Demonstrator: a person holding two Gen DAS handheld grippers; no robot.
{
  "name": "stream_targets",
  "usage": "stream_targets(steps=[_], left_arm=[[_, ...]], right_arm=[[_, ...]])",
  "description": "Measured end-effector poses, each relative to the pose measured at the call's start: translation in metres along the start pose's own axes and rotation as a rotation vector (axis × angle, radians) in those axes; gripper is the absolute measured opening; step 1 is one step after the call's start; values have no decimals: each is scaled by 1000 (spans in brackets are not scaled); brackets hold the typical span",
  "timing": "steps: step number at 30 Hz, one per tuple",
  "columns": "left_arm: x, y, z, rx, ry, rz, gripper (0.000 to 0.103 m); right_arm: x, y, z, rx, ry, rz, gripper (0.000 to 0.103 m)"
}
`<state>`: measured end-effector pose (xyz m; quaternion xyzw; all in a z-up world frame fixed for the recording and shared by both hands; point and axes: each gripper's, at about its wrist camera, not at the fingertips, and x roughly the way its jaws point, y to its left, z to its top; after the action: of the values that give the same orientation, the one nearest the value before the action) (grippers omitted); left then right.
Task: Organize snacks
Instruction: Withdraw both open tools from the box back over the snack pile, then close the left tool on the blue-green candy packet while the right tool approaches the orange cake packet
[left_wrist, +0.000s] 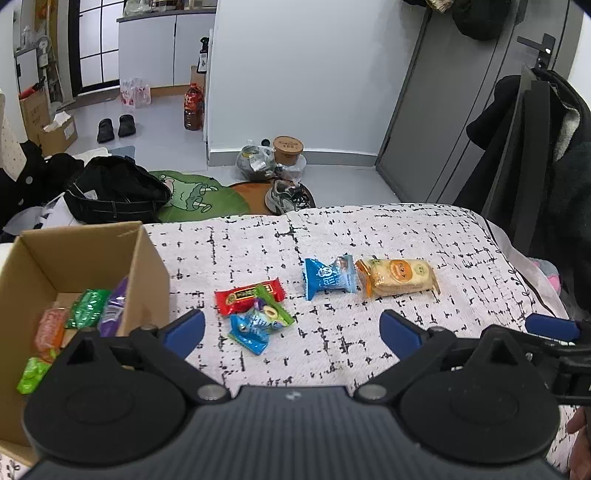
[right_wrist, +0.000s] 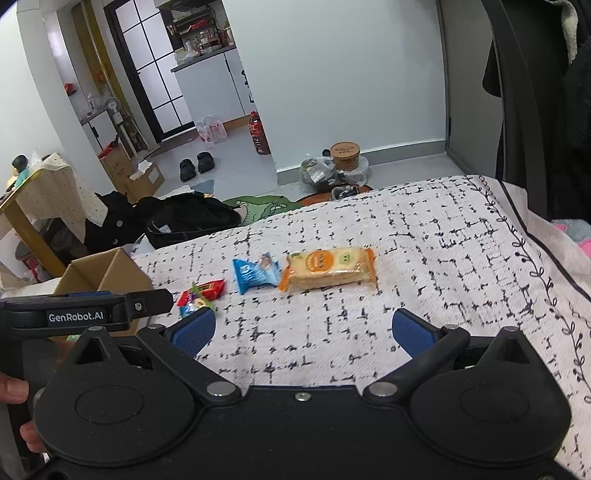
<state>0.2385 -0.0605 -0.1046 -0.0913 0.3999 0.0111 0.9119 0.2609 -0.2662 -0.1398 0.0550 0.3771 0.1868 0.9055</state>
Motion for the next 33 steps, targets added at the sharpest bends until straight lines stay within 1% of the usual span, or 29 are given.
stream_targets(steps=[10, 17, 20, 28, 30, 33], left_arm=[[25, -5, 3, -33, 8, 21, 100], [48, -2, 6, -65, 30, 41, 94], [58, 1, 5, -85, 45, 56, 91], [86, 9, 2, -132, 85, 125, 81], [92, 10, 1, -139, 92, 145, 74], [102, 13, 0, -151, 117, 169, 69]], right_arm=[[21, -10, 15, -27, -8, -20, 103], [38, -19, 22, -35, 0, -5, 103], [46, -21, 23, -36, 9, 2, 103], [68, -28, 25, -30, 33, 22, 103], [75, -30, 26, -25, 40, 26, 103], [83, -30, 28, -27, 47, 36, 103]])
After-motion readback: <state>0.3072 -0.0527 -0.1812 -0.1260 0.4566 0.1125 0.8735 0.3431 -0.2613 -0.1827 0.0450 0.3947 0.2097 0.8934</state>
